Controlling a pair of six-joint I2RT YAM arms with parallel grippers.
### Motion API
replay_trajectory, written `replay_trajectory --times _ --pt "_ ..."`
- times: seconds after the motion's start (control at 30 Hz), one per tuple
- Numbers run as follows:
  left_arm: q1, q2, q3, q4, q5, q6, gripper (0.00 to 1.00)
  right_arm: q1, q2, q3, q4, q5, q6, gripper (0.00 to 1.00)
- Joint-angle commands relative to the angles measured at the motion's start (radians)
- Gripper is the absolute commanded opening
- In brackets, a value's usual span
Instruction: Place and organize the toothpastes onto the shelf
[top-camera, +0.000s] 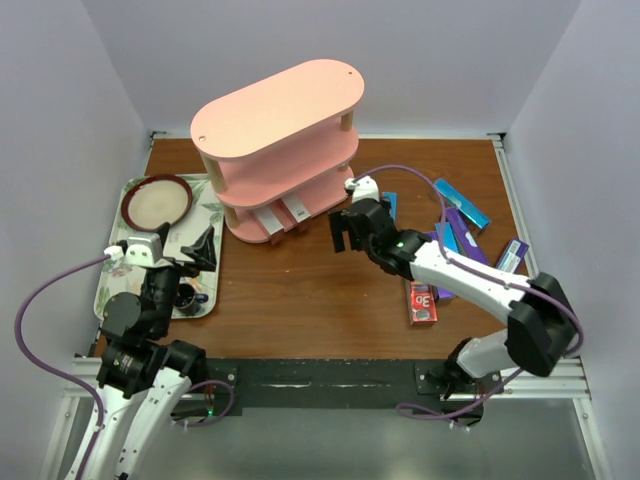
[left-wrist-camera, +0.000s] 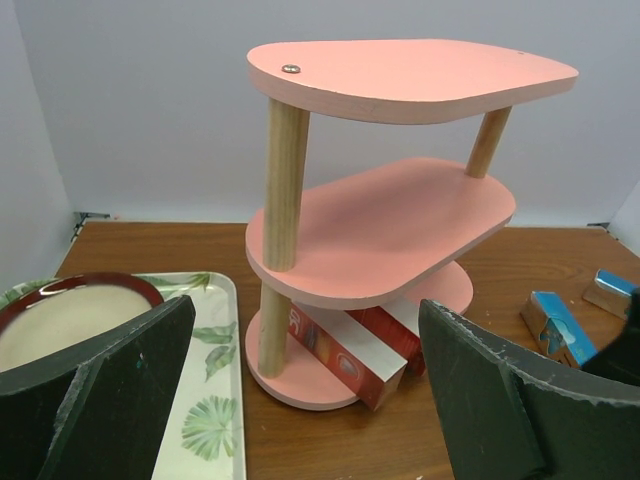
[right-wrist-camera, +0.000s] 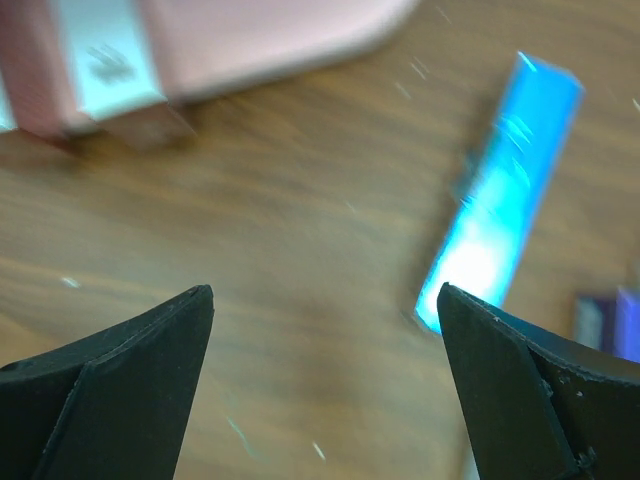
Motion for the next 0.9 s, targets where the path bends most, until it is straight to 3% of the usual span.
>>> replay_trajectory --times 0.0,0.17,0.37,0.87 --pt "-0.005 -0.009 -0.017 0.029 0.026 0.0 1.0 -0.039 -0.132 -0.058 -0.25 0.056 0.107 0.99" --pt "-0.006 -0.01 -0.021 0.037 0.043 0.003 1.0 -0.082 -0.253 -0.131 -0.419 0.028 0.199 0.98" --pt "-0.006 -0.012 -0.021 0.038 0.052 0.003 1.0 -0.189 -0.32 -0.205 -0.504 -0.025 0.24 0.99" --pt "-0.006 -0.012 -0.024 0.042 0.08 0.006 1.0 -0.335 -0.194 -0.266 -0.381 -0.18 0.186 0.98"
